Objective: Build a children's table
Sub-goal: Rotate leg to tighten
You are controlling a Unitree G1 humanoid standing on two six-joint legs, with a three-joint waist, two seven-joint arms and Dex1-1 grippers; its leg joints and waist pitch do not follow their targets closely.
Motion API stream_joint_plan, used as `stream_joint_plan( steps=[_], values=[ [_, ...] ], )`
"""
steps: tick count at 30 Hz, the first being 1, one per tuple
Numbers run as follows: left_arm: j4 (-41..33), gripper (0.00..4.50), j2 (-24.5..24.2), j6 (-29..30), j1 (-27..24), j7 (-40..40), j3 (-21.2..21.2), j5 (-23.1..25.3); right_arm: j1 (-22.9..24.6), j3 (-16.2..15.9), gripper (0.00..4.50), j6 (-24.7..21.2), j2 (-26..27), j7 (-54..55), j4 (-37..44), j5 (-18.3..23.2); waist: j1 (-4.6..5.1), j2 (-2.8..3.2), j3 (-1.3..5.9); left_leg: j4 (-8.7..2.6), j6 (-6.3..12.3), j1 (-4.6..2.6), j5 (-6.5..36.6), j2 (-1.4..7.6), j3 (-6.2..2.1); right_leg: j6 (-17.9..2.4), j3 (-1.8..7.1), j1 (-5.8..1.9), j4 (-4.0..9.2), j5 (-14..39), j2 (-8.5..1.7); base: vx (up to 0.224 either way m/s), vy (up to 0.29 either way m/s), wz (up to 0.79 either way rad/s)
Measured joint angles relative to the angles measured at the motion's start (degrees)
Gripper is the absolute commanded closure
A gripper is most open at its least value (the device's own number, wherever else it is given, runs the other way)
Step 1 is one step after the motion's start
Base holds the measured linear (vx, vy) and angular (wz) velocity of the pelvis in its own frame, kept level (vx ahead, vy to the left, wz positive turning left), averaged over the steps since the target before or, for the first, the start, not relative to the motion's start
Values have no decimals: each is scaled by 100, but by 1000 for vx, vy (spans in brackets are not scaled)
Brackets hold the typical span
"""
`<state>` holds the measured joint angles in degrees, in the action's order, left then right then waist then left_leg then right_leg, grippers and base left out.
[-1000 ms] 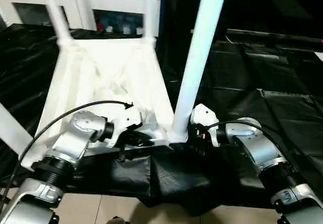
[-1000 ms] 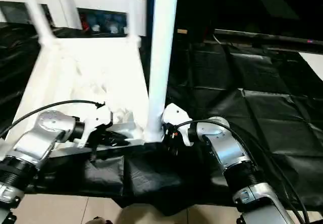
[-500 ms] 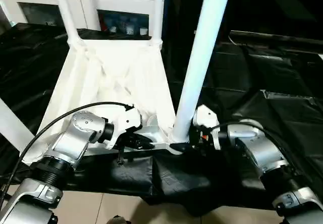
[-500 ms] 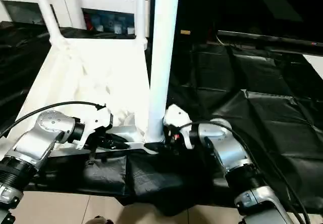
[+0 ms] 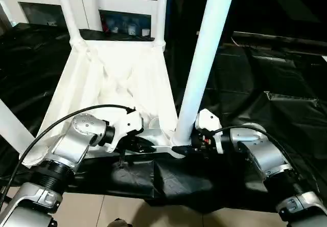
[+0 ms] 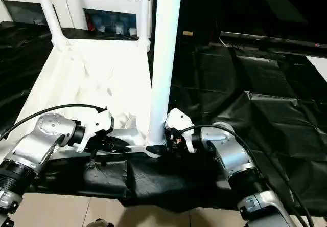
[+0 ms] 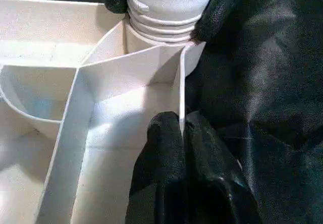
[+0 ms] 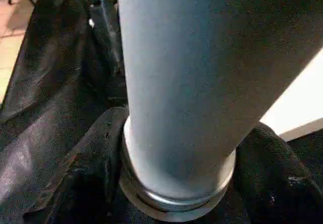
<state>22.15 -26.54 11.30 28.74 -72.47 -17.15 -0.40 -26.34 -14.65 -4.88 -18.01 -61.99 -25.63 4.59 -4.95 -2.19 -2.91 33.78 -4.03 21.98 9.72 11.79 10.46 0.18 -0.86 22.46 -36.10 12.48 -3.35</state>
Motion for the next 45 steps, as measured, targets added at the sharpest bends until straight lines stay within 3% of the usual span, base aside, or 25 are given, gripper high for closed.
stream_joint_plan(
  steps=[4,6,10,11,12,14,15,20,25,29,33,39,45],
  values=[
    [506,450,611,141,305,1129,121,340,-62,532,178,-69,589,1496,-565,-103,58,-11,-1,7,-3,-31,0,0,0,-21,2,-20,-4,-30,-2,-25,-1,0],
    [727,450,984,324,461,1714,142,479,-201,770,178,-141,880,2341,-862,-177,141,-11,-1,8,-3,-43,0,-4,2,-5,3,-25,2,-29,-8,-28,2,-1],
    [1000,450,1480,624,677,2539,157,632,-427,1013,178,-203,1299,3632,-1242,-280,195,-3,0,2,-4,-64,0,-6,-1,2,1,-33,2,-31,-10,0,0,0],
    [1033,450,1546,640,700,2659,161,657,-481,1039,178,-216,1340,3794,-1301,-304,197,0,1,0,-4,-64,0,-7,-1,2,1,-33,2,-31,-10,0,0,0],
    [1036,450,1603,664,708,2743,160,685,-493,1072,143,-222,1369,3888,-1317,-306,196,2,2,-4,-4,-64,0,-7,-1,3,1,-33,3,-32,-10,0,0,0],
    [1040,450,1684,711,718,2806,162,744,-506,1162,143,-218,1455,4003,-1340,-357,193,10,7,-6,-4,-64,0,-7,-1,3,2,-33,3,-32,-10,0,0,0],
    [1045,450,1718,712,720,2832,170,775,-515,1194,108,-209,1481,4040,-1348,-425,193,17,11,-6,-4,-63,0,-7,-1,-3,2,-34,4,-36,-10,0,0,0],
    [1035,450,1712,686,719,2815,167,786,-516,1174,74,-171,1489,4023,-1340,-481,194,23,15,-9,-4,-63,0,-7,0,-3,2,-35,10,-36,-10,0,0,0],
    [644,450,1264,436,448,2165,136,660,-452,736,58,-60,1052,2955,-1063,-486,223,30,10,-34,-5,-59,0,-6,-1,3,0,-25,18,-32,-6,0,0,0],
    [379,450,907,288,281,1466,96,505,-312,451,58,72,610,1817,-670,-432,149,35,8,-61,-6,-55,0,-4,1,5,-5,-15,23,-23,-3,0,0,0],
    [182,450,551,44,128,848,53,326,-186,168,58,155,62,756,-254,-318,139,36,7,-58,-5,-48,-1,-4,9,4,-2,-17,45,-22,-4,0,0,0],
    [6,450,178,-48,-12,203,36,97,-129,-64,58,163,-272,-94,30,-196,139,25,1,-57,-5,-47,-1,1,18,3,-1,-17,51,-21,-4,0,0,0],
    [-111,450,-20,-50,-91,-158,35,-15,-40,-91,96,-9,-252,-418,222,24,127,4,-11,-54,-4,-46,-1,2,25,3,1,-17,52,-21,-5,0,0,0]
  ],
)
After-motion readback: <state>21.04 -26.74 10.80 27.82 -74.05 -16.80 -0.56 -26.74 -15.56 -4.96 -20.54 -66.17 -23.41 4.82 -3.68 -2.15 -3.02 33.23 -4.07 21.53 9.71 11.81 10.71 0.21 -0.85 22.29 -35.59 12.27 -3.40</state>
